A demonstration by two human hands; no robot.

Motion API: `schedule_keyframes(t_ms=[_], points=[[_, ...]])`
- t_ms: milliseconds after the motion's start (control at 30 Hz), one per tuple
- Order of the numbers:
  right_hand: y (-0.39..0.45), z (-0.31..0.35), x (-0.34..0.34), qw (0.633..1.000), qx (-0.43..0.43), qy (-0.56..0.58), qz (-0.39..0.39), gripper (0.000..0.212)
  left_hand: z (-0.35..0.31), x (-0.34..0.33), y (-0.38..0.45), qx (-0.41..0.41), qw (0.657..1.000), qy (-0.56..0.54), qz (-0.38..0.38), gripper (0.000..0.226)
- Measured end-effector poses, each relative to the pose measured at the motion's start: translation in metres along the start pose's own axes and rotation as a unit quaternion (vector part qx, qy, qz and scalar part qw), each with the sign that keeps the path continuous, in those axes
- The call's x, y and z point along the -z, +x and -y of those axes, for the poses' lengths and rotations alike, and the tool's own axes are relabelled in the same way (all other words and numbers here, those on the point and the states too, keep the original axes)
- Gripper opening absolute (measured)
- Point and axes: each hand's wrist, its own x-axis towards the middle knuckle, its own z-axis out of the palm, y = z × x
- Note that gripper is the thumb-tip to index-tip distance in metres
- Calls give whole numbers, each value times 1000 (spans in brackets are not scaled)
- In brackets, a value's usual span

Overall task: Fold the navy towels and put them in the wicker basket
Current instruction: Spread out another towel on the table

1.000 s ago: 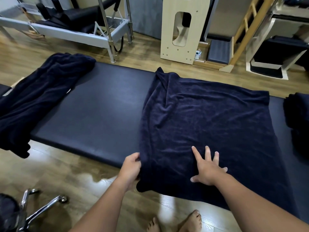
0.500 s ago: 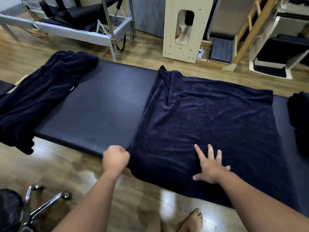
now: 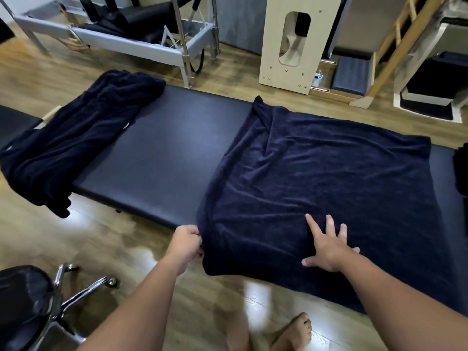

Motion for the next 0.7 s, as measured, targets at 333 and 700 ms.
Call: schedule_keyframes(t_ms=[333,700], points=[[-2,3,0,1000,-2,-3,0,125,3,-35,-15,-145,940,292,-97,27],[-1,2,-1,1000,-5,-10,2,125,23,50,-15,-30,956,217,-195,20]])
